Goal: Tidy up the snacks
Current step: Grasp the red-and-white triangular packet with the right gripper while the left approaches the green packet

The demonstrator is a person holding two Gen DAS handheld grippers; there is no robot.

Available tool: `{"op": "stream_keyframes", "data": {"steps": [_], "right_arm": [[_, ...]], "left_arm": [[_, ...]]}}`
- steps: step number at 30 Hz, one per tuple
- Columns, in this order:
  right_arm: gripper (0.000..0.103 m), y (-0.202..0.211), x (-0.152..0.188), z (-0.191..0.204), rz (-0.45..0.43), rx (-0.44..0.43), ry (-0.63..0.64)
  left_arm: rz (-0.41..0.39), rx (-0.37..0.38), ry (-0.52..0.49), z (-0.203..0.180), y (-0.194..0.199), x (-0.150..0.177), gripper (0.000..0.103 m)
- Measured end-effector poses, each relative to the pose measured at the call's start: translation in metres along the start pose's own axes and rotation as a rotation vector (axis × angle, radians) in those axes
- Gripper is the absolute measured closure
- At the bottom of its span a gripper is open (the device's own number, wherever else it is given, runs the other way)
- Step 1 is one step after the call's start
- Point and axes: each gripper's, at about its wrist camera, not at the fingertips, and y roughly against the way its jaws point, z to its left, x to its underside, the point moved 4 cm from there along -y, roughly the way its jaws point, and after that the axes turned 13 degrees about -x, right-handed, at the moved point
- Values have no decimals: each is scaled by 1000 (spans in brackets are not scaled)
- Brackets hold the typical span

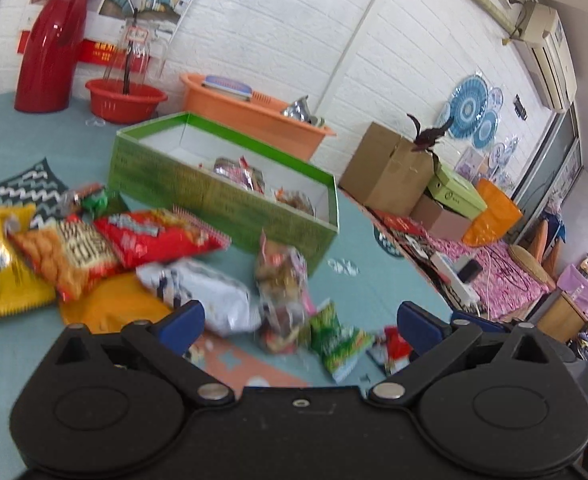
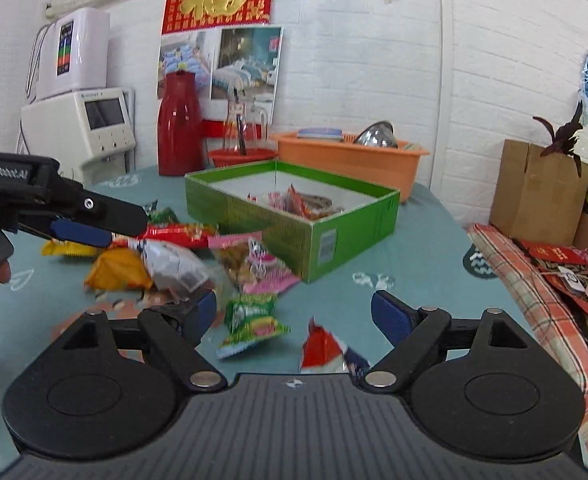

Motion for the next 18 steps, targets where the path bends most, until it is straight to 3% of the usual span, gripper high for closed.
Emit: {"op": "stream_keyframes", "data": {"steps": [12,13,14,16,18], "right_arm": [[0,-34,24,-22,161,-12,40],[20,-35,26,-24,170,-13,34],[33,-36,28,-28,180,-7,18],[37,-31,28,-33,161,-1,-27],[39,-22,28,-35,132,1,-48]], "left_arm": [[64,48,-47,-27,-7,29,0],[70,54,-50,-30,-11,29,0],[78,59,-50,-33,-16,29,0],[107,62,-37,-39,-29,30,0],[140,59,-25,-46,-45,31,10]]}}
